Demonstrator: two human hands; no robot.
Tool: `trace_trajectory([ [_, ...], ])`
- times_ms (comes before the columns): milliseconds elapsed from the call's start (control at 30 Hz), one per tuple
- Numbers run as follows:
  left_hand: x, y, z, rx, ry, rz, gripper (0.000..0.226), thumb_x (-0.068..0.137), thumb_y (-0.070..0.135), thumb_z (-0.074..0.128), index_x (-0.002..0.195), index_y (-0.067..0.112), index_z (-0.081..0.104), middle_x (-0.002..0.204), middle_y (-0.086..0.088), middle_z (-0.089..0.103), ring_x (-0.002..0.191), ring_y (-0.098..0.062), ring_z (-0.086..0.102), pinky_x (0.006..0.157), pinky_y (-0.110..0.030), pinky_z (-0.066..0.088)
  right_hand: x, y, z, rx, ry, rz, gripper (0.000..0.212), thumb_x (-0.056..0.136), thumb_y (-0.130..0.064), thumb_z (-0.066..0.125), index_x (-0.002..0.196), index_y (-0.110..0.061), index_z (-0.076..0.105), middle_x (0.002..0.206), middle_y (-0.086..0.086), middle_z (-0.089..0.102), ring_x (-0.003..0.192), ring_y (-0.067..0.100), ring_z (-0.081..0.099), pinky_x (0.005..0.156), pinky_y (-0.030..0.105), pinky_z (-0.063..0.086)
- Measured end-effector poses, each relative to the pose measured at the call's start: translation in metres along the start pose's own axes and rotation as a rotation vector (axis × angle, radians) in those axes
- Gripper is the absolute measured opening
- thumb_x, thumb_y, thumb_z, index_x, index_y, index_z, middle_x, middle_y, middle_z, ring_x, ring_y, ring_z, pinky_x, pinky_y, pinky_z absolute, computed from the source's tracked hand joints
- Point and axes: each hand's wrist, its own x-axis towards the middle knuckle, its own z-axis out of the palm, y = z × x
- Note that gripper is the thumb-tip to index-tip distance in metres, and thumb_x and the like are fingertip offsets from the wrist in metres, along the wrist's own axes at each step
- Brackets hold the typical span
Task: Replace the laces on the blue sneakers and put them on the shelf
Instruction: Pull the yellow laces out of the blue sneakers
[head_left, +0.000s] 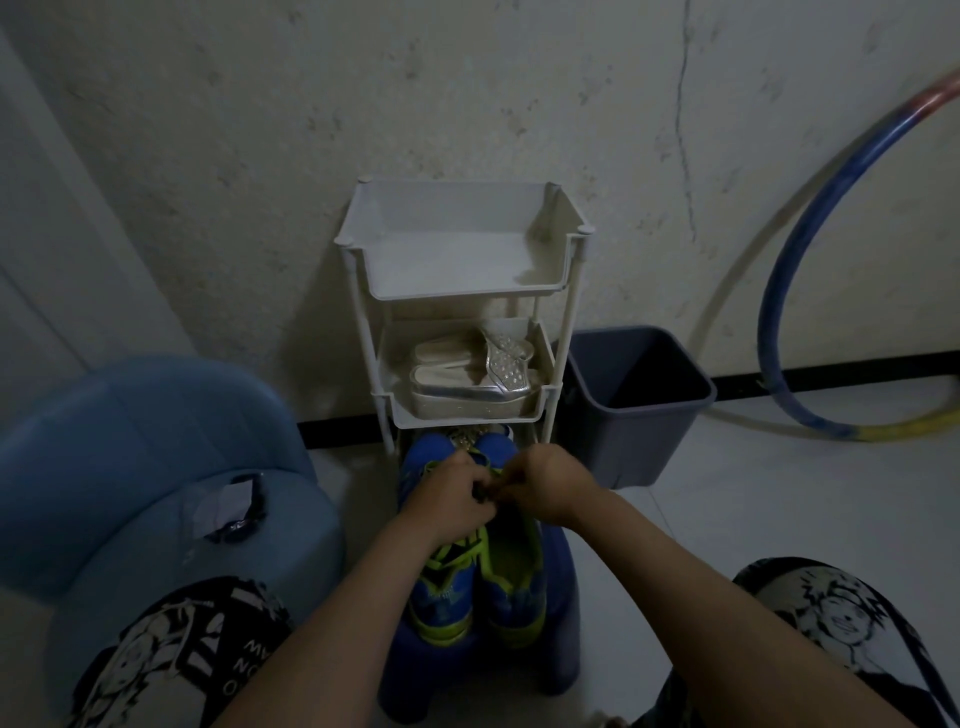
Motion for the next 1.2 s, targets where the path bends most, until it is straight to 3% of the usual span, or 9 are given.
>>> trace_trajectory([
  [233, 0.0, -0.001, 0.0, -0.011, -0.021, 0.009, 0.008, 0.083, 0.027, 0.071, 0.084, 0.027, 0.063, 0.099, 0.01, 0.047, 0.088, -0.01, 0.054, 0.079, -0.025, 0.044, -0.004, 0.008, -0.02, 0.404, 0.479, 0.346, 0.016, 0.092, -0.027, 0.053, 0.093, -0.024, 0.069, 0.099, -0.001, 0.071, 0.088, 0.02, 0.064, 0.069, 0.032, 0.05],
  [367, 0.001, 0.0, 0.002, -0.017, -0.019, 0.021, 0.012, 0.083, 0.027, 0.07, 0.077, 0.028, 0.061, 0.094, 0.011, 0.047, 0.085, -0.01, 0.055, 0.08, -0.029, 0.048, -0.005, 0.011, -0.02, 0.325, 0.349, 0.306, 0.023, 0.09, -0.025, 0.055, 0.106, -0.023, 0.071, 0.112, 0.003, 0.07, 0.092, 0.023, 0.066, 0.076, 0.037, 0.057],
  [500, 0.002, 0.0, 0.002, 0.018, -0.036, 0.028, 0.009, 0.084, 0.027, 0.068, 0.089, 0.02, 0.067, 0.1, 0.004, 0.048, 0.093, -0.017, 0.055, 0.083, -0.035, 0.049, -0.005, 0.0, -0.009, 0.236, 0.213, 0.022, 0.061, 0.083, -0.026, 0.065, 0.142, -0.029, 0.049, 0.149, -0.001, 0.045, 0.128, 0.021, 0.052, 0.103, 0.035, 0.046],
  [633, 0.002, 0.0, 0.001, 0.006, -0.046, 0.022, 0.011, 0.083, 0.025, 0.067, 0.091, 0.018, 0.068, 0.1, 0.002, 0.049, 0.091, -0.018, 0.055, 0.082, -0.037, 0.05, 0.0, -0.003, 0.002, 0.004, -0.035, -0.048, 0.027, 0.088, -0.042, 0.062, 0.111, -0.029, 0.07, 0.103, 0.0, 0.07, 0.097, 0.02, 0.065, 0.084, 0.034, 0.054],
  [700, 0.002, -0.001, 0.0, 0.004, -0.039, 0.012, 0.009, 0.08, 0.027, 0.07, 0.087, 0.021, 0.067, 0.098, 0.005, 0.048, 0.089, -0.015, 0.054, 0.079, -0.031, 0.048, 0.002, 0.0, 0.002, -0.049, -0.042, -0.029, 0.021, 0.089, -0.036, 0.064, 0.1, -0.022, 0.075, 0.088, -0.001, 0.068, 0.083, 0.017, 0.064, 0.078, 0.033, 0.054],
  [767, 0.001, -0.002, -0.001, -0.007, -0.035, 0.003, 0.013, 0.079, 0.031, 0.073, 0.088, 0.024, 0.067, 0.099, 0.007, 0.049, 0.091, -0.012, 0.054, 0.079, -0.026, 0.045, 0.002, 0.003, -0.001, 0.015, 0.02, 0.031, 0.018, 0.09, -0.03, 0.064, 0.099, -0.018, 0.076, 0.095, 0.001, 0.071, 0.087, 0.017, 0.066, 0.082, 0.035, 0.056],
  [933, 0.001, -0.002, -0.002, -0.021, -0.056, -0.007, 0.012, 0.08, 0.03, 0.074, 0.088, 0.032, 0.065, 0.097, 0.015, 0.049, 0.089, -0.007, 0.056, 0.08, -0.022, 0.046, -0.002, 0.008, -0.023, 0.307, 0.508, 0.249, 0.018, 0.093, -0.016, 0.053, 0.093, -0.011, 0.07, 0.095, 0.007, 0.07, 0.085, 0.025, 0.065, 0.068, 0.031, 0.048],
  [1067, 0.0, 0.001, -0.001, 0.011, -0.058, 0.012, 0.024, 0.081, 0.027, 0.067, 0.102, 0.032, 0.058, 0.098, 0.012, 0.05, 0.091, -0.01, 0.056, 0.081, -0.03, 0.05, -0.004, 0.017, -0.026, 0.151, 0.329, 0.363, 0.029, 0.093, -0.031, 0.048, 0.095, -0.016, 0.074, 0.094, 0.004, 0.071, 0.085, 0.025, 0.066, 0.067, 0.032, 0.051],
  [1200, -0.002, 0.006, 0.003, 0.127, 0.009, 0.067, 0.036, 0.083, 0.025, 0.063, 0.118, 0.03, 0.06, 0.108, 0.007, 0.052, 0.099, -0.012, 0.052, 0.082, -0.033, 0.048, -0.001, 0.021, -0.012, -0.021, 0.155, 0.297, 0.031, 0.091, -0.025, 0.053, 0.115, -0.013, 0.067, 0.12, 0.009, 0.061, 0.104, 0.029, 0.063, 0.08, 0.034, 0.05],
])
